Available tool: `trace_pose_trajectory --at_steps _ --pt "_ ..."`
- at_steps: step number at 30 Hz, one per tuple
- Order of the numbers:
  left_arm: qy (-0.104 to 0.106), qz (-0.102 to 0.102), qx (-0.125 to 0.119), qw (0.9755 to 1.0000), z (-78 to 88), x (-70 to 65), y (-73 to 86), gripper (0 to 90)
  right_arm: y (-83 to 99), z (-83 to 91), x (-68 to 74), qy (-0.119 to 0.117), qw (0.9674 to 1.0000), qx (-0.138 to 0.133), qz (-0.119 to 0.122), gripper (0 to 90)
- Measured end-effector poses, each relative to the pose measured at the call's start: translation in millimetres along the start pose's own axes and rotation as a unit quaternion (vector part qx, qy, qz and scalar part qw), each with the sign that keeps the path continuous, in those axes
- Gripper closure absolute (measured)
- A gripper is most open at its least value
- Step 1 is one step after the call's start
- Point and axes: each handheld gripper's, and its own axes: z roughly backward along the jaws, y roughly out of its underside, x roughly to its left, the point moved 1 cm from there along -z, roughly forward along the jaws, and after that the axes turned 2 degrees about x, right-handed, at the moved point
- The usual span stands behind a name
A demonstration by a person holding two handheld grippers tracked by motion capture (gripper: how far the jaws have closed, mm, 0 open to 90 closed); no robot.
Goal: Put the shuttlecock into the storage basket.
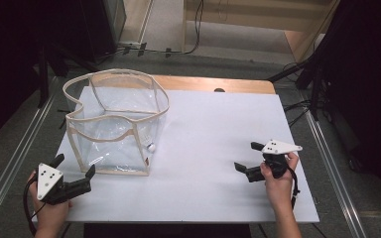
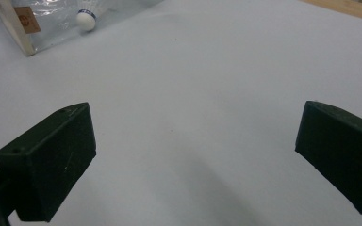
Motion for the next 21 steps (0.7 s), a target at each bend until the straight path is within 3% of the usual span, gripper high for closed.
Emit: trace_pose_trajectory --at_steps 21 --pt "0.001 0.001 0.000 1.0000 0.2 0.4 0.0 0.3 21.6 17.4 -13.4 0.023 0.9994 -0.009 -0.023 0.0"
